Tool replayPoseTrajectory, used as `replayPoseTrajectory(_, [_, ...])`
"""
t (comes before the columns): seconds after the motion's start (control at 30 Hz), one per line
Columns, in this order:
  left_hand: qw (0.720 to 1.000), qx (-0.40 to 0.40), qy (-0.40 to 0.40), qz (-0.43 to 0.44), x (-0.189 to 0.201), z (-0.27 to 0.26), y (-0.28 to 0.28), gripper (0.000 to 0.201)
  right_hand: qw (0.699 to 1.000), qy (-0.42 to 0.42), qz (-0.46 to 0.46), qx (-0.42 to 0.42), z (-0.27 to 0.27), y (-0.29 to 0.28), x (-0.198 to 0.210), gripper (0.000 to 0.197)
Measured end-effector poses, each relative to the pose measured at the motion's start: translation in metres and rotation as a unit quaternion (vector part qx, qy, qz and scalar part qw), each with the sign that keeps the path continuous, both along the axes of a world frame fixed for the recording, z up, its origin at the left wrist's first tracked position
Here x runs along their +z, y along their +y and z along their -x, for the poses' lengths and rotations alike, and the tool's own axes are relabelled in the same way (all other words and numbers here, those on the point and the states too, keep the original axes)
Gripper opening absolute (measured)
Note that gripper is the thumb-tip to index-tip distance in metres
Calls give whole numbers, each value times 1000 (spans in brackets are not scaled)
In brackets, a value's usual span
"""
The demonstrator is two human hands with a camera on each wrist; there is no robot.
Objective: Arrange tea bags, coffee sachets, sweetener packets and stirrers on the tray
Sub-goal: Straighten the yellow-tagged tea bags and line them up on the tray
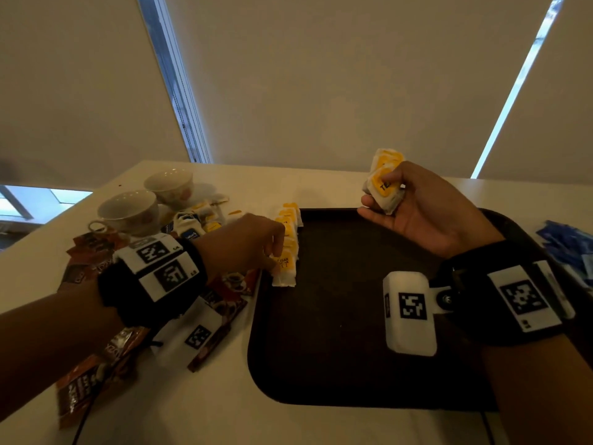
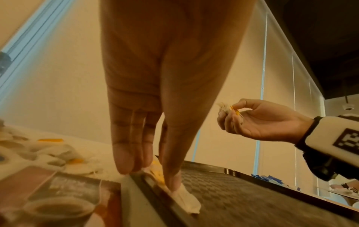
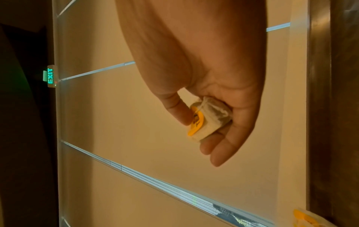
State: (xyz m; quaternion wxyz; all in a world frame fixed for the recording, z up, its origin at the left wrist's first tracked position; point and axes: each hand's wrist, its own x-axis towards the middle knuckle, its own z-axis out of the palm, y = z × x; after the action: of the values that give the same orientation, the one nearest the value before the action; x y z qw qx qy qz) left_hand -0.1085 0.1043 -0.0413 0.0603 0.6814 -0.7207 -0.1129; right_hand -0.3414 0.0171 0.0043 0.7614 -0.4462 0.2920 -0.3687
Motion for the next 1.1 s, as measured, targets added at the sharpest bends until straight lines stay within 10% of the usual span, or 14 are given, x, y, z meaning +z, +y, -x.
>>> replayPoseTrajectory(0.73, [998, 56, -8, -30, 14, -10, 4, 38, 999, -17, -34, 35, -12, 9, -2, 22])
replayPoseTrajectory(0.97, [955, 29, 182, 231, 64, 52, 14, 19, 996, -9, -53, 72, -26, 19, -9, 29])
replayPoseTrajectory(1.1, [951, 24, 154, 267, 61, 70, 5, 23, 995, -7, -51, 81, -30, 25, -12, 24])
